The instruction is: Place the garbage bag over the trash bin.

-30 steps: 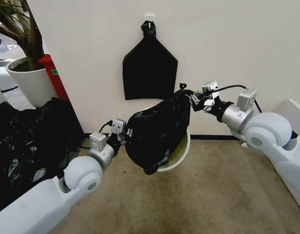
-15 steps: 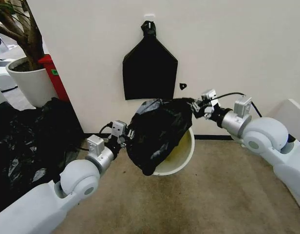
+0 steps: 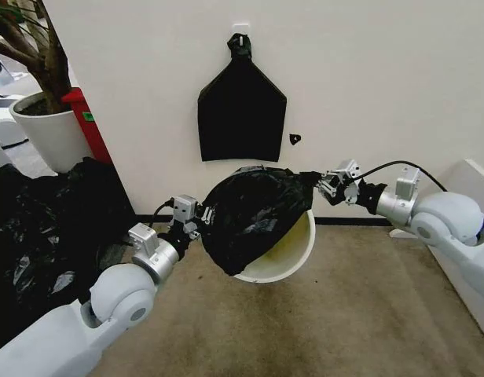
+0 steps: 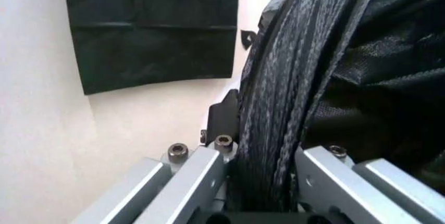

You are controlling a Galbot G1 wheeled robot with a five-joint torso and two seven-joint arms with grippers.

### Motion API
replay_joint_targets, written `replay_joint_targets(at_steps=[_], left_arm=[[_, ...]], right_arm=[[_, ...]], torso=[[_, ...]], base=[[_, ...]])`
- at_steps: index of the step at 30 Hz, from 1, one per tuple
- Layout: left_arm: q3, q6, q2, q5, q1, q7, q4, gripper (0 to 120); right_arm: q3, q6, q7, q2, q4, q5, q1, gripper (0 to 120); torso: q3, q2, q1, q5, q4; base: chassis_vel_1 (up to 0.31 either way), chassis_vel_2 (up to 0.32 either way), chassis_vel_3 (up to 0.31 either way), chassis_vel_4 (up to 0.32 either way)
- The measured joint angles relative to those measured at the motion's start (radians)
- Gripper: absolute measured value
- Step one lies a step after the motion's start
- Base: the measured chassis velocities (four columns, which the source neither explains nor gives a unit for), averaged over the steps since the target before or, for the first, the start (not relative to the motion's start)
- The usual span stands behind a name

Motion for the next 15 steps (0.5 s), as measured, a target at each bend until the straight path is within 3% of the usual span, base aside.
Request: replay_joint_targets(at_steps=[3, 8, 15], left_arm=[[-0.002, -0.004, -0.003, -0.015, 0.003, -0.003, 0.001, 0], [-0.009, -0.059, -0.026, -0.146, 0.014, -0.004, 0.029, 0], [-0.011, -0.087, -0.038, -0.255, -0.003, 0.018, 0.071, 0]], right_arm=[[0.005, 0.011, 0.000, -0.002, -0.009, 0.012, -0.007, 19], [0.029, 0.102, -0.075, -0.020, -0.086, 0.077, -0.051, 46], [0.034, 0.196, -0.152, -0.024, -0.152, 0.167, -0.073, 69]], torso=[[0.000, 0.000, 0.000, 0.0000, 0.0001], [0.000, 0.000, 0.000, 0.0001, 0.0000], [0.000, 0.000, 0.000, 0.0000, 0.0000]], base=[[0.000, 0.000, 0.000, 0.000], [0.000, 0.000, 0.000, 0.000], [0.000, 0.000, 0.000, 0.000]])
